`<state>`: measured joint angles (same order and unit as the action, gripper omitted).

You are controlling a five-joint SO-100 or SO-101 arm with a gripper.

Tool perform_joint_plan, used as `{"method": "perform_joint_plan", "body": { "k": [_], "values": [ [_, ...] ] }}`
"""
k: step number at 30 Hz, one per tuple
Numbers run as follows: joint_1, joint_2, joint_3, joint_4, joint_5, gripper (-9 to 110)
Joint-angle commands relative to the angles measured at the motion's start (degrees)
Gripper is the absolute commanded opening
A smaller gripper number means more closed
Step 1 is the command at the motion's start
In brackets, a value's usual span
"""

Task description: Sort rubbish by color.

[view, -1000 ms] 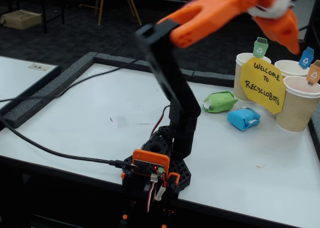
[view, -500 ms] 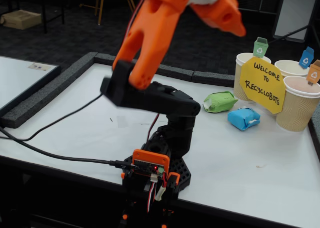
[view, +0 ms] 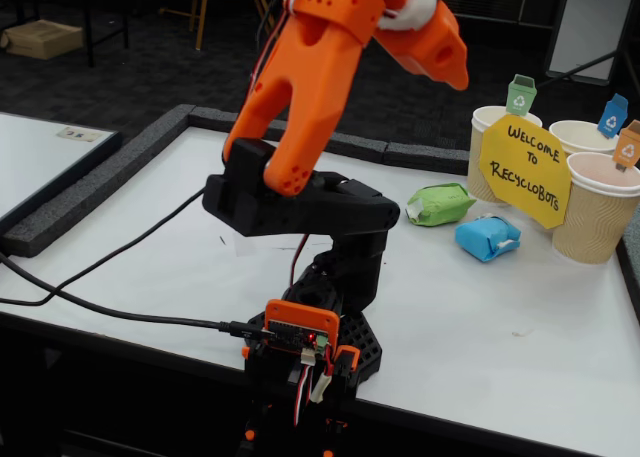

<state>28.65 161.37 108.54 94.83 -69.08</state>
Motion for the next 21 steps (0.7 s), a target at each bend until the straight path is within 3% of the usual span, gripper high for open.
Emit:
{"method": "perform_joint_plan", "body": {
  "k": [1,8,21],
  "values": [
    [-1.3,-2.2,3.2,-8.9,-0.7,0],
    [2.5,-9.4,15.6,-31.1,-1.3,0],
    [8.0,-34.9,18.1,-45.4,-5.4,1]
  ]
}}
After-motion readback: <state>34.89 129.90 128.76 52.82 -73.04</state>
